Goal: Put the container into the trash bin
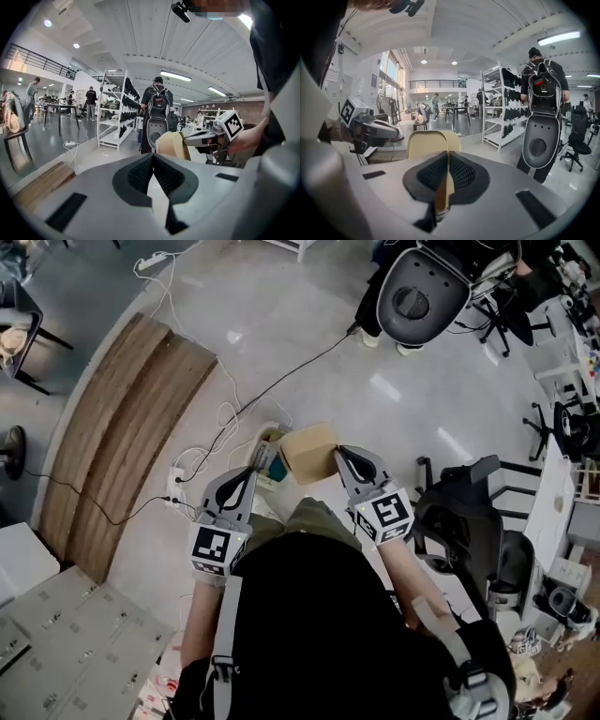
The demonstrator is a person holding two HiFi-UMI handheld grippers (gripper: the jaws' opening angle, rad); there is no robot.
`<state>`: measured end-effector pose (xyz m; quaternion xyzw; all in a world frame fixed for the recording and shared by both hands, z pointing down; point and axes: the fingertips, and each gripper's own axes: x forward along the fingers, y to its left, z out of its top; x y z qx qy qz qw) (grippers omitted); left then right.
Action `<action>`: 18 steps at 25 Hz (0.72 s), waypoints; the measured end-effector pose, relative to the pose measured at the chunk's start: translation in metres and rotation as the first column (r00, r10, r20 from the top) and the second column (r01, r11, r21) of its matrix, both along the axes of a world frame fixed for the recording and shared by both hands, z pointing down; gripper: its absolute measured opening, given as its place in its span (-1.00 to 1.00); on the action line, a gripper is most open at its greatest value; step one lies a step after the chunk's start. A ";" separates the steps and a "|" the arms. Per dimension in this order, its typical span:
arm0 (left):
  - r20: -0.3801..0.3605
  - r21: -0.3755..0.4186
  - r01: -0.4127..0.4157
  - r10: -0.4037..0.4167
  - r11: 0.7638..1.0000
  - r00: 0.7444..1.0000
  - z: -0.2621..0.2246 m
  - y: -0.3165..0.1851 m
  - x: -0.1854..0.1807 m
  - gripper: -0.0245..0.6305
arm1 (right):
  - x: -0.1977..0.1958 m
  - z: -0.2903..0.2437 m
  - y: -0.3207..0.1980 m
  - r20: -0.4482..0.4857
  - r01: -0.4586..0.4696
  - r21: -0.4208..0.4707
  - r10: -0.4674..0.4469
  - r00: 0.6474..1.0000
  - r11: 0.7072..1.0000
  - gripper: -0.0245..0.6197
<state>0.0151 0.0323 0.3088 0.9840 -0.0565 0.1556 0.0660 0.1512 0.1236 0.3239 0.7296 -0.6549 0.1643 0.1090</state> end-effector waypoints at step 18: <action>0.013 -0.094 0.121 -0.120 0.988 0.993 0.035 -0.082 -0.087 -0.90 | -0.057 0.062 -0.102 -0.026 0.081 -0.158 -0.086 0.996 0.984 -0.85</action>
